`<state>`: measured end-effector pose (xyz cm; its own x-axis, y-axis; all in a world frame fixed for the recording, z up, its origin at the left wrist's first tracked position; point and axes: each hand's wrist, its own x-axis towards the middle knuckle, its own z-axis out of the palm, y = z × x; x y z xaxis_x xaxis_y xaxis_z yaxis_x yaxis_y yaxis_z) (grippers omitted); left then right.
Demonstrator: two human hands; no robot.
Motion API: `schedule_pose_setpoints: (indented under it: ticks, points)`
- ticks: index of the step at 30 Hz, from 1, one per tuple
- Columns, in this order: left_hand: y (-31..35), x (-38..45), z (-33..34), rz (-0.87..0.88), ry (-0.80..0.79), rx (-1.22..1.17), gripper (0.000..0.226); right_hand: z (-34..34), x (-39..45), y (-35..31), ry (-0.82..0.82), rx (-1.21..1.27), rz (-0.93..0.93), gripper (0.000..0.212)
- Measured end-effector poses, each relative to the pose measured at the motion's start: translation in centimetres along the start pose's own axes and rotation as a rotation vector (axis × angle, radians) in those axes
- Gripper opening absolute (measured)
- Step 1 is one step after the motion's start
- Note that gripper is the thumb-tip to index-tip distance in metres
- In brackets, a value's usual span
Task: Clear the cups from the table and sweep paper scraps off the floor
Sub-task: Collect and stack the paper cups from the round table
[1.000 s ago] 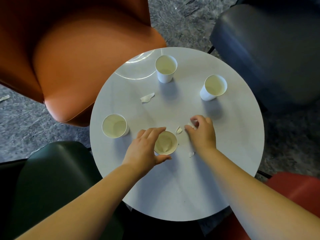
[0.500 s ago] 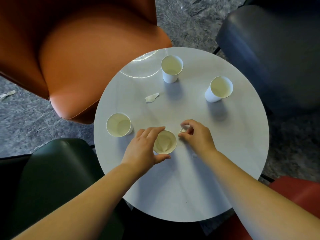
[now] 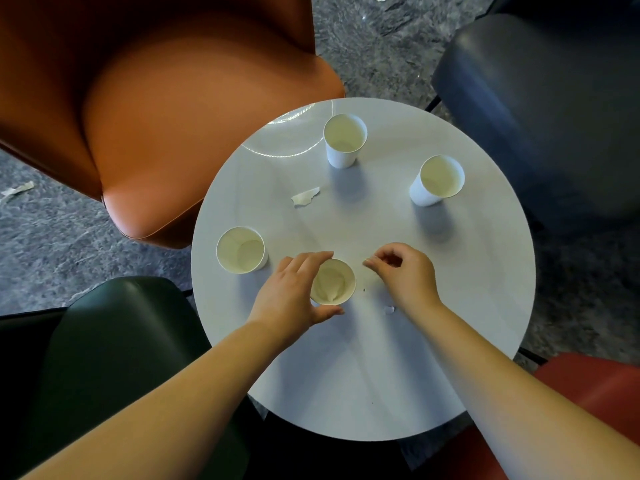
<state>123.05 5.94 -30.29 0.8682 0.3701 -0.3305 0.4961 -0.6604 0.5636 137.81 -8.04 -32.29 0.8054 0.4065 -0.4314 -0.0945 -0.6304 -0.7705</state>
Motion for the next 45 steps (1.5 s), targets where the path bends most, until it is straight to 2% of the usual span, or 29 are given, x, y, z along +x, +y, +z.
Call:
schedule_pose_setpoints:
  ticks: [4, 7, 10, 14, 18, 21, 24, 28, 33, 37, 39, 41, 45]
  points:
    - [0.5, 0.3, 0.1, -0.003, -0.012, -0.02, 0.09, -0.3, -3.4, -2.4, -0.058, 0.159, -0.075, 0.015]
    - [0.8, 0.4, 0.3, -0.008, -0.017, -0.025, 0.09, 0.3, -4.9, -3.1, -0.146, 0.09, -0.134, 0.018]
    - [1.0, 0.4, 0.5, -0.016, -0.014, -0.052, 0.09, 0.5, -5.0, -3.3, -0.178, -0.008, -0.151, 0.012]
    - [1.1, 0.4, 0.8, -0.007, -0.012, -0.055, 0.089, 0.1, -5.0, -3.3, -0.205, 0.064, -0.151, 0.025]
    - [1.2, 0.4, 0.6, -0.015, -0.008, -0.048, 0.091, -1.3, -5.1, -1.9, -0.105, 0.208, -0.084, 0.021]
    - [1.1, 0.2, 0.6, -0.022, -0.02, -0.031, 0.091, -2.7, -4.9, 0.9, -0.046, -0.056, -0.068, 0.015]
    - [1.2, 0.0, 0.7, -0.013, -0.03, -0.013, 0.091, -3.2, -5.1, 3.7, -0.129, -0.308, -0.042, 0.021]
    - [1.3, -0.2, 0.8, -0.007, -0.02, -0.007, 0.09, -2.4, -5.4, 5.9, -0.201, -0.347, -0.032, 0.029]
    - [0.8, -0.6, 0.6, -0.011, -0.002, -0.001, 0.09, -1.2, -4.7, 6.4, -0.086, -0.36, -0.034, 0.013]
    - [0.6, -0.7, 0.4, -0.015, -0.002, 0.009, 0.09, -1.0, -4.5, 6.5, -0.06, -0.415, -0.039, 0.015]
    - [0.7, -0.7, 0.3, -0.017, -0.003, 0.009, 0.09, -1.1, -4.6, 6.0, -0.041, -0.352, -0.017, 0.019]
    - [0.8, -0.7, 0.3, -0.018, -0.002, 0.004, 0.09, -1.2, -4.7, 4.5, -0.011, -0.169, -0.006, 0.02]
    - [0.9, -0.7, 0.4, -0.032, -0.009, 0.007, 0.091, -0.7, -5.3, -0.1, -0.039, 0.093, -0.119, 0.018]
